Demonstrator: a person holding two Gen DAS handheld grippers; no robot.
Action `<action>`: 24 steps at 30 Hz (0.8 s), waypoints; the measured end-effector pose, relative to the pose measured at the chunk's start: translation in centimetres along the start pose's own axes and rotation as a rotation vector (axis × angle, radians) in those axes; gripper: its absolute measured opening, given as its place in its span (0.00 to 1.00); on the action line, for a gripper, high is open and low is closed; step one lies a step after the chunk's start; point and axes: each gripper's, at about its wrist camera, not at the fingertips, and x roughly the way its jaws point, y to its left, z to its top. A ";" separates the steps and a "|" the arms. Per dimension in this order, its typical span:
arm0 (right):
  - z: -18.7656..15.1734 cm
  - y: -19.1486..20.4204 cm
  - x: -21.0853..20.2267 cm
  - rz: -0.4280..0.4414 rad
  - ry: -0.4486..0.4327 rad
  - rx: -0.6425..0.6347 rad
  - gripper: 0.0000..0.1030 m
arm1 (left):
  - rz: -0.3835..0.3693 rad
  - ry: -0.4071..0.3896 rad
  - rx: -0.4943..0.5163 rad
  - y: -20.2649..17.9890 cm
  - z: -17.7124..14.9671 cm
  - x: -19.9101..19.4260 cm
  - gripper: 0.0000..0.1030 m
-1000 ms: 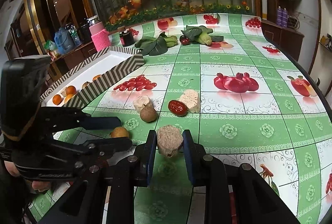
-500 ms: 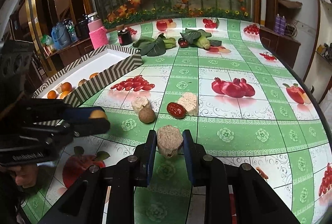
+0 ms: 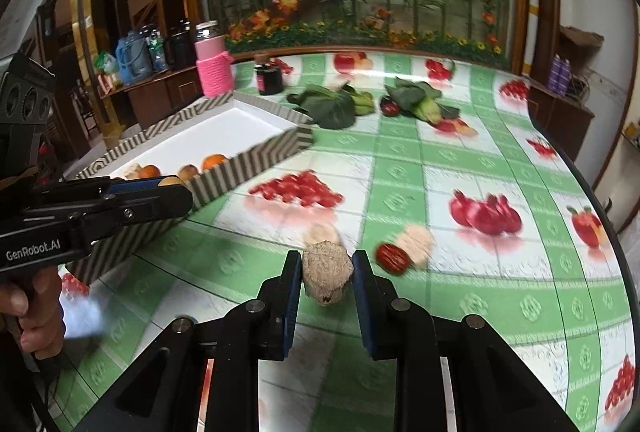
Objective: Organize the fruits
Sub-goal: 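Carry the brown fruit and bun into the tray and open both tools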
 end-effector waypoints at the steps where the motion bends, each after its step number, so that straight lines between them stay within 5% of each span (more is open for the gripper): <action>1: 0.4 0.5 0.1 0.008 -0.004 -0.011 0.24 | 0.015 -0.012 -0.016 0.6 0.1 -0.4 0.21; 14: 4.2 6.5 2.0 0.126 -0.064 -0.114 0.24 | 0.289 -0.128 -0.205 8.6 -1.1 -5.0 0.21; 24: 6.8 10.4 5.9 0.260 -0.052 -0.111 0.24 | 0.450 -0.038 -0.263 10.6 -2.7 -4.0 0.21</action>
